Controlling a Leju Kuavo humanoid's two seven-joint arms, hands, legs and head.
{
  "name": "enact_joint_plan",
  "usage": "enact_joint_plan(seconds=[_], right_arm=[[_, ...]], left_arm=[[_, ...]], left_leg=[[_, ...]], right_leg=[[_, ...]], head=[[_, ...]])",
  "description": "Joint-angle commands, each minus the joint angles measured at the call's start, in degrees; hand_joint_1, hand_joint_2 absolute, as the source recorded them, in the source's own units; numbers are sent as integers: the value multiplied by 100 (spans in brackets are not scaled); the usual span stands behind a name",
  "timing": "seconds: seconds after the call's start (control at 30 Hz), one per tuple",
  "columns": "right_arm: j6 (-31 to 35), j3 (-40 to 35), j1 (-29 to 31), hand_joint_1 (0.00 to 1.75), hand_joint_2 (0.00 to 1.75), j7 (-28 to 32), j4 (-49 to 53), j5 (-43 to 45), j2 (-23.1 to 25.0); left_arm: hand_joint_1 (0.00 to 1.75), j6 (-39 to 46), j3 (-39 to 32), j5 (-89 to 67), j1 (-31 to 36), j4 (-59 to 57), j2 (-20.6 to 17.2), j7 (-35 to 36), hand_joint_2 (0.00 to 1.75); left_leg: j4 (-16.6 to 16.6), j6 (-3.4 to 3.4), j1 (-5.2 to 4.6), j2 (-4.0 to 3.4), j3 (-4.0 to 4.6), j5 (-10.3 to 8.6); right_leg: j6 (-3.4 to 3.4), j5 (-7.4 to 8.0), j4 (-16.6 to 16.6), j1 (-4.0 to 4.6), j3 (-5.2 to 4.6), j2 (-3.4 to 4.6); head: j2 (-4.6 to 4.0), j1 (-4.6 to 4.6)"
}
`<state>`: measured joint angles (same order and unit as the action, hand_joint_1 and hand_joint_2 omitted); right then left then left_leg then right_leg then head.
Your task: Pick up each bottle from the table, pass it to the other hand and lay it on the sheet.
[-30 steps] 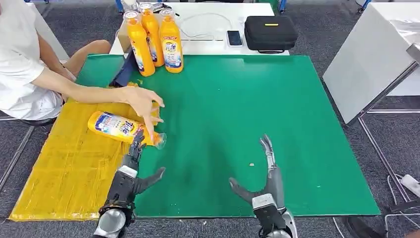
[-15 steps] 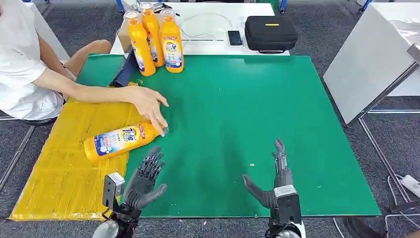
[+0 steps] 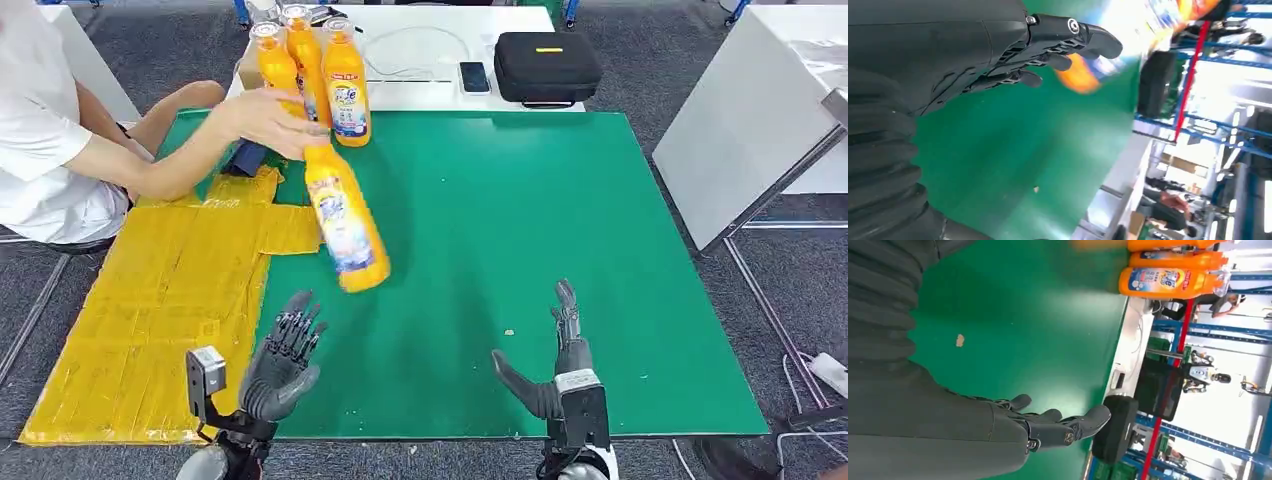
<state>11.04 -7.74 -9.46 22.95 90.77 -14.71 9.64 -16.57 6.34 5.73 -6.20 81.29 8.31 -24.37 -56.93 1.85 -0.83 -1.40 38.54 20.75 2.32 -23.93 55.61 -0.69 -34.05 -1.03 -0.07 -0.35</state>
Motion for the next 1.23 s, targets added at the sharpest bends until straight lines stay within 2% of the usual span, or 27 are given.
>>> enact_joint_plan(seconds=[0.03,0.23,0.43,0.63,0.87,1.03,1.07,1.1,1.13,1.2,1.23], right_arm=[[10,-119,74,0,175,-53,-187,-101,-51],[-151,-427,141,0,175,0,-231,-132,-60],[-33,-413,161,0,175,-14,-234,-186,-72],[16,-458,157,0,175,-21,-236,-317,-84],[171,-460,95,0,175,-53,-155,-436,-60],[211,-465,68,0,175,-55,-130,-458,-64],[223,-472,62,0,175,-56,-131,-467,-62],[239,-475,51,0,175,-61,-119,-474,-67],[238,-479,47,0,175,-62,-116,-476,-69],[229,-481,37,0,175,-75,-108,-462,-73],[188,-481,37,0,175,-98,-115,-425,-80]], left_arm=[[0,795,91,-621,-70,683,21,-236,175],[0,1090,47,-800,42,770,21,-339,175],[0,1251,200,-1196,76,554,-28,-333,175],[0,1408,261,-1430,65,503,-14,-376,175],[0,1958,414,-2063,83,386,44,-399,175],[0,2056,401,-2132,78,403,47,-393,175],[0,2104,389,-2156,75,405,50,-392,175],[0,2206,385,-2238,71,408,59,-393,175],[0,2215,385,-2244,70,408,62,-394,175],[0,2258,379,-2275,71,412,64,-398,175],[0,2286,379,-2290,67,418,64,-401,175]], left_leg=[[-7,-16,9,11,-27,17],[0,-15,6,3,-12,11],[-2,-22,9,11,-41,24],[4,-15,5,7,-19,12],[1,-22,8,16,-42,24],[4,-13,4,7,-18,12],[-2,-24,8,16,-47,28],[2,-16,6,11,-24,16],[-2,-24,10,17,-46,27],[2,-16,6,10,-23,14],[-1,-21,9,14,-38,23]], right_leg=[[-9,-13,1,5,24,5],[-16,-10,-2,4,-39,8],[-19,-23,-4,4,-8,8],[-14,-12,-5,2,-31,4],[-19,-24,-5,3,-7,2],[-13,-12,-5,1,-32,2],[-19,-27,-3,2,-1,4],[-15,-16,-4,3,-25,1],[-19,-25,-4,4,-3,2],[-15,-15,-5,2,-27,1],[-18,-22,-4,4,-11,2]], head=[[0,0],[0,0],[0,0],[2,0],[0,0],[0,0],[0,0],[0,2],[2,0],[0,0],[0,0]])
